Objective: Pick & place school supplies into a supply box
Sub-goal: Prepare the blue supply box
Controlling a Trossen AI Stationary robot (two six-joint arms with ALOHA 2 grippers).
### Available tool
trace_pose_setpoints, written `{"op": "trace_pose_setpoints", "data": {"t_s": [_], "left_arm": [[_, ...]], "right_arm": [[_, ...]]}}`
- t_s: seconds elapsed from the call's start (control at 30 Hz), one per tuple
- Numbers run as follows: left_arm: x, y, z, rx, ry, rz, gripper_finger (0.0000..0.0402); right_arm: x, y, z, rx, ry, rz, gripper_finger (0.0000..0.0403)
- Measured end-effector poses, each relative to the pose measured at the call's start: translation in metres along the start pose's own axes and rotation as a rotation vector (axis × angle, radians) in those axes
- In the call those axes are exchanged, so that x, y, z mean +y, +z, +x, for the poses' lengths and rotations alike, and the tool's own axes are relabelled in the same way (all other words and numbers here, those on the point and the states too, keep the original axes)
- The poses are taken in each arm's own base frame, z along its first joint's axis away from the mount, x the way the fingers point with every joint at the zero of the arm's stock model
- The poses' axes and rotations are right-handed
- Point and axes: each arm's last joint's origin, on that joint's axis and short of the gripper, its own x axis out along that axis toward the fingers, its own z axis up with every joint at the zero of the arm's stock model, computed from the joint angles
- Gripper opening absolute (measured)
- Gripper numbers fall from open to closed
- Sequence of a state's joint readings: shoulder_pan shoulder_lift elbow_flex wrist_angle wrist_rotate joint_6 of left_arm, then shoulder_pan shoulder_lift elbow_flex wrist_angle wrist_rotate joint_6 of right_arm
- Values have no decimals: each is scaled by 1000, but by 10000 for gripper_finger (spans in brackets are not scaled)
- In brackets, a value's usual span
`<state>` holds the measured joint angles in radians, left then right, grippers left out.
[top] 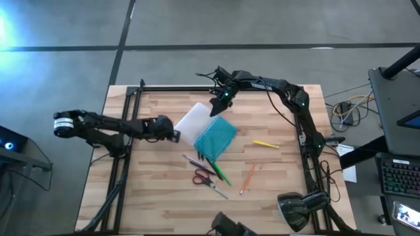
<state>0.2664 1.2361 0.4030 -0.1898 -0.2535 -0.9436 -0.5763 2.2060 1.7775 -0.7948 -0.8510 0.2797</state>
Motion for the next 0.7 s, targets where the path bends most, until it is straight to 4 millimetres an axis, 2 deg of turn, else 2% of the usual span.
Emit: {"op": "trace_pose_setpoints", "data": {"t_s": [0.1, 0.17, 0.23, 0.37, 0.47, 0.7], "left_arm": [[1, 3, -2, -2, -12, -18, 76], [-2, 4, -7, 19, -67, -19, 76], [-8, 4, -14, 40, -141, -12, 76], [-17, 1, -26, 68, -265, 18, 76], [-21, -4, -30, 87, -297, 24, 76], [-26, -7, -18, 93, -300, 24, 76]], "right_arm": [[9, 0, -6, -88, -243, -32, 155], [9, 1, -12, -147, -349, -6, 155], [0, 5, -22, -189, -359, 61, 155], [-31, 7, -30, -242, -390, 254, 155], [-49, 3, -28, -242, -431, 328, 155], [-66, -6, -14, -258, -433, 355, 155]]}}
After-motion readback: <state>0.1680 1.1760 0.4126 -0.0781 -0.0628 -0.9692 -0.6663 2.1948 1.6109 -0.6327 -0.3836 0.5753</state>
